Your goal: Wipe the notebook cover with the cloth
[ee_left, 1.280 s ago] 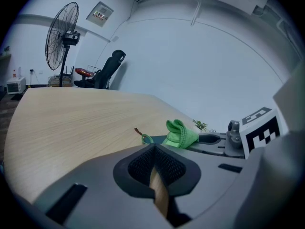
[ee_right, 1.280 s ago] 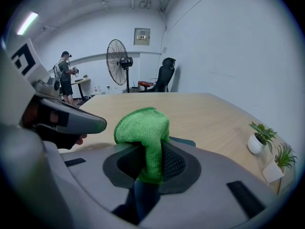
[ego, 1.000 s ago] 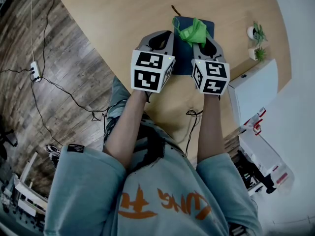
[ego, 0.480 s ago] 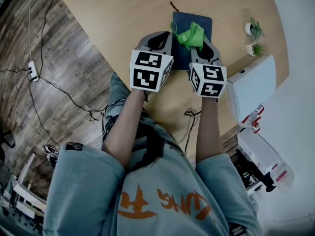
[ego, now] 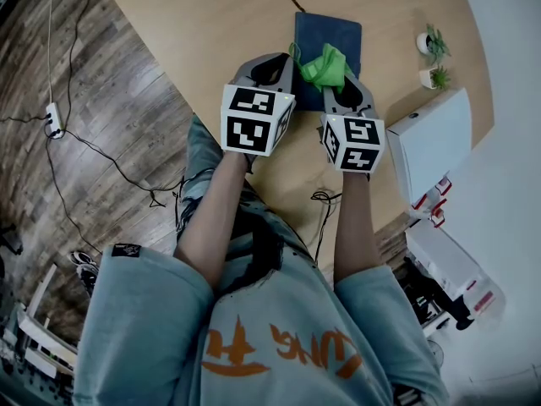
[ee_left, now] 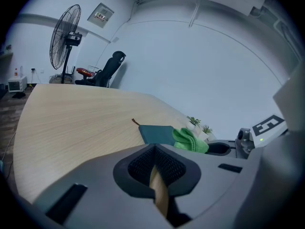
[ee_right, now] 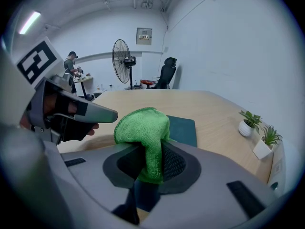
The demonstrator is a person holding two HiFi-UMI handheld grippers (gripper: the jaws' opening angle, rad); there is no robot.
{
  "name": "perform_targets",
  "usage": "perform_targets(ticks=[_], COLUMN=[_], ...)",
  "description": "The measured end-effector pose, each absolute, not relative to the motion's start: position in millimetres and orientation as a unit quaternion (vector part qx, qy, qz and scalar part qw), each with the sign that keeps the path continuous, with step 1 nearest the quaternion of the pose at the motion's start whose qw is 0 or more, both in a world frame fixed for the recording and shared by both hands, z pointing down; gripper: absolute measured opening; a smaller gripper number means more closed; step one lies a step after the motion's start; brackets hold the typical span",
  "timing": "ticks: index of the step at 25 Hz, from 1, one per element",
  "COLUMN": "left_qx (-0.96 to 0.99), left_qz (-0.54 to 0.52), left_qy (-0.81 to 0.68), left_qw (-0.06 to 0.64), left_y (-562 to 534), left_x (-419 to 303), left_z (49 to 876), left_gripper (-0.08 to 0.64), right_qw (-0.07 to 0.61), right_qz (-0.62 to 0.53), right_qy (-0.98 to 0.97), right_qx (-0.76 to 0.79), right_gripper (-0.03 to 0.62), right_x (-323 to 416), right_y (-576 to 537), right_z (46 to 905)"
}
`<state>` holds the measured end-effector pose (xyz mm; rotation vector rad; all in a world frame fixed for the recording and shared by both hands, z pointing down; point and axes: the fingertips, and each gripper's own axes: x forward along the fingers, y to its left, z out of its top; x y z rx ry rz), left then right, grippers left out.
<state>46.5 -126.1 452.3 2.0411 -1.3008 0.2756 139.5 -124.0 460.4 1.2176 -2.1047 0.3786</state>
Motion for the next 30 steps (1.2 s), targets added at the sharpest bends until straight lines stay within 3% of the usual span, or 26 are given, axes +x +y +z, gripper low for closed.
perform_targets(ticks=[30], left_qx=[0.795], left_qz=[0.113], left_qy=[-0.498], left_qw=[0.329], left_y=[-89.7], left_x=[67.9], left_z=[445.7], left_gripper=[0.015], right_qw=[0.33], right_qz=[0.165], right_qy=[-0.808], right_qx=[0.459], right_gripper=[0.067], right_x=[155.9], right_y=[-57.8], right_z=[460.4])
